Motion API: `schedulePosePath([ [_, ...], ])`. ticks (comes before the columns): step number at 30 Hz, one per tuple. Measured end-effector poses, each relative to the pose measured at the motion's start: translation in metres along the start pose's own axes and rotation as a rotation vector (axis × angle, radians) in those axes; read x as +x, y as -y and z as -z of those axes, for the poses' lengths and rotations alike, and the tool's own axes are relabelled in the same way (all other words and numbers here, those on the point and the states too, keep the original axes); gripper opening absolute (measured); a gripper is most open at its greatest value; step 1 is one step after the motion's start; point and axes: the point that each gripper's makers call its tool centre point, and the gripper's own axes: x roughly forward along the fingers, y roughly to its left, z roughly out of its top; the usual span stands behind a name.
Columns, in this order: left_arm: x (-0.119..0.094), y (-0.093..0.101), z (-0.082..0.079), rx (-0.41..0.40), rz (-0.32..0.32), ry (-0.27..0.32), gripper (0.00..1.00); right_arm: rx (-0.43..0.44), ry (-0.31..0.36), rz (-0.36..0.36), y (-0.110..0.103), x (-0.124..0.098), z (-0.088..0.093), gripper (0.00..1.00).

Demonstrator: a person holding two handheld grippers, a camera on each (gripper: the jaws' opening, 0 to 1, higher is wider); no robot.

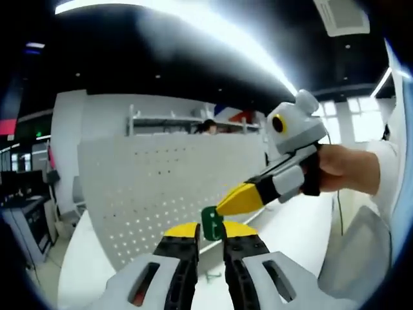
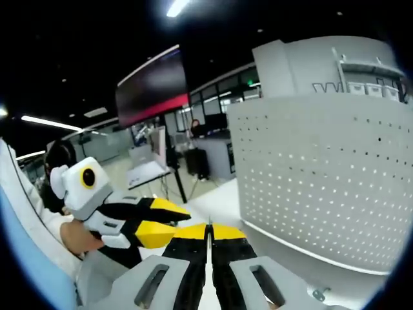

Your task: Insert the hook assembly into the mounting plate slot until the hook locks in place.

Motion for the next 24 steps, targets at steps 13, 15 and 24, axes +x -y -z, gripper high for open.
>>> schedulePosePath([
  [13, 0.0054, -0.0033, 0.0075, 0.006, -0.003, -0.015, 0.06, 0.003, -0.005, -0.022, -0.0069, 0.0083, -0.0004, 0.0],
  [15, 0.0063, -0.003, 0.0087, 0.014, -0.004, -0.018, 0.05, 0.003, -0.007, -0.025, -0.0074, 0.009, 0.0003, 0.0],
  [24, 0.0089, -0.0032, 0.0093, 0.019, -0.006, -0.019, 0.05, 0.001, -0.013, -0.03, -0.0066, 0.0089, 0.0012, 0.0],
])
